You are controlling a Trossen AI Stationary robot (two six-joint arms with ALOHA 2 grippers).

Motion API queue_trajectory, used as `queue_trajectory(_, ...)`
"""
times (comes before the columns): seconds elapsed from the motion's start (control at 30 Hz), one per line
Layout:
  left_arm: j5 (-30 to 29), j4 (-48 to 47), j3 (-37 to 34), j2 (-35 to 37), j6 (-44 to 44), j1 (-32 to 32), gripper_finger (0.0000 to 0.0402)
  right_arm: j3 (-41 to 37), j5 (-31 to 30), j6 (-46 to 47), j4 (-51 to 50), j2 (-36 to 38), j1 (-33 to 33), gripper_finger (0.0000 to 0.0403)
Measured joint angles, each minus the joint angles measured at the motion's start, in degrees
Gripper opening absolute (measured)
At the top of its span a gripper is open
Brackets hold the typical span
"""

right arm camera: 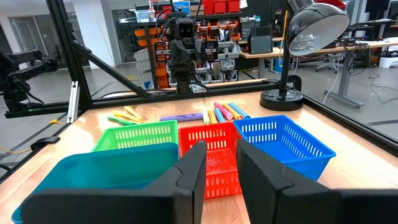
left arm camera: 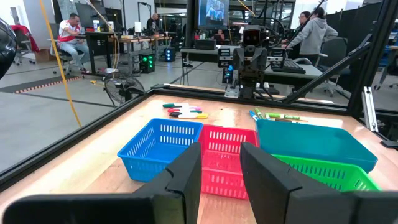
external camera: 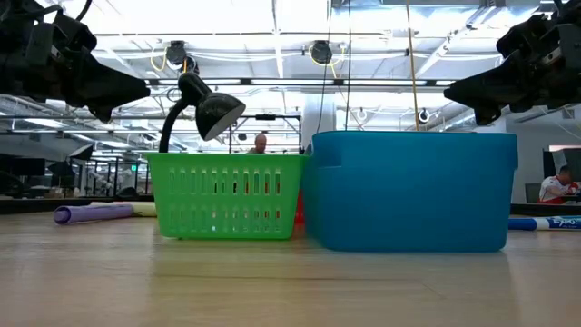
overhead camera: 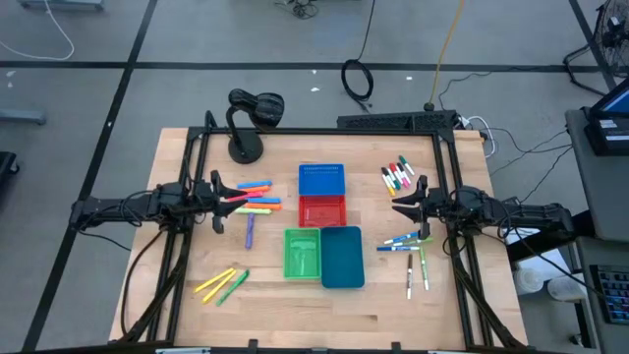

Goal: Pick & Place Markers

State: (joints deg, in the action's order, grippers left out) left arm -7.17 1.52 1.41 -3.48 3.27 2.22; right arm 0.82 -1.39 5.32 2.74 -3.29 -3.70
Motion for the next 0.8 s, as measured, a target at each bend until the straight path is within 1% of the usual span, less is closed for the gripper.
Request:
queue_trajectory(0.67, 0.0, 0.0, 0.0, 0.0, 0.0, 0.0, 0.0115, 0.0, 0.0, 0.2, 0.1, 0.0, 0.0, 0.0075)
queue_trajectory(0.7, 0.0, 0.0, 0.0, 0.0, 0.0, 0.0, 0.0115, 0.0, 0.0, 1.4, 0.2, 0.0, 0.0, 0.0075)
queue_trajectory(0.8, 0.0, 0.0, 0.0, 0.0, 0.0, 0.0, 0.0115, 0.0, -0.1, 8.8, 1.7, 0.0, 0.0, 0.0075)
